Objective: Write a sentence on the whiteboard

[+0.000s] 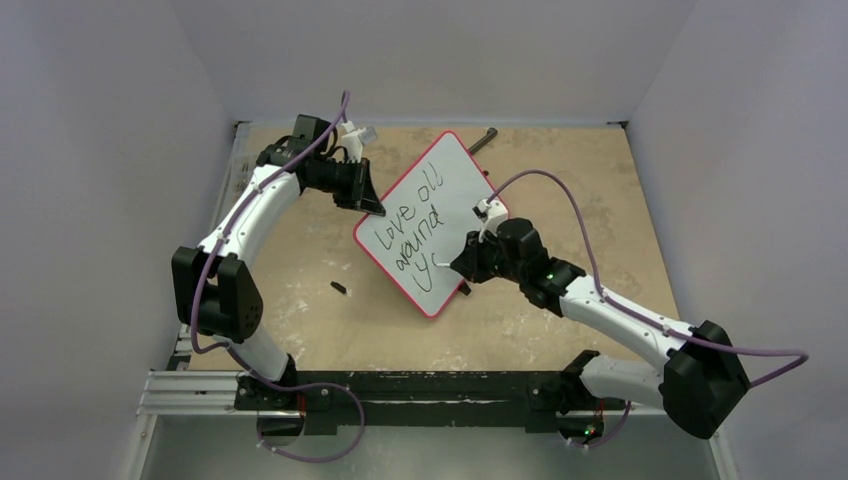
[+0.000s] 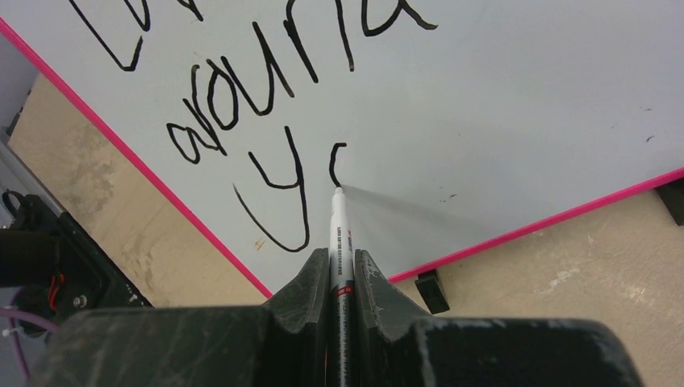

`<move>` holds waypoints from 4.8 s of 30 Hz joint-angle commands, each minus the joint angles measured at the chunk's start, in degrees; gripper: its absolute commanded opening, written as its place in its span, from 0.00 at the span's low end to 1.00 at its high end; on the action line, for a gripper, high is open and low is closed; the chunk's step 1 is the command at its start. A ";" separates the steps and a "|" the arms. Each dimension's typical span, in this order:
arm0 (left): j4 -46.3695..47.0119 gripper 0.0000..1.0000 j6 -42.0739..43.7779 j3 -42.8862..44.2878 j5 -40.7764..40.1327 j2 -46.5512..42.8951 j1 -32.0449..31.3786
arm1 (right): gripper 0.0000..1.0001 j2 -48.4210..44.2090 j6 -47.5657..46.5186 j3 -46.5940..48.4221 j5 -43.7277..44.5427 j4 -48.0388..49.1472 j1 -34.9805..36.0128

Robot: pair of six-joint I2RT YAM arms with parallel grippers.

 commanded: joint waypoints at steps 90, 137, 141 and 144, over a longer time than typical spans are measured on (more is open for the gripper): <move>2.26 0.00 0.48 1.04 -3.97 -0.84 0.25 | 0.00 2.86 -0.11 1.54 4.29 -1.18 -4.13; 2.33 0.00 0.52 1.02 -4.10 -1.37 0.24 | 0.00 7.22 -0.40 7.13 8.47 -3.62 -4.13; 2.26 0.00 0.52 0.92 -4.12 -1.32 0.25 | 0.00 6.47 -0.29 4.87 8.98 -3.45 -4.19; 2.26 0.00 0.48 0.89 -4.12 -1.54 0.25 | 0.00 6.54 -0.29 3.97 9.46 -3.46 -4.12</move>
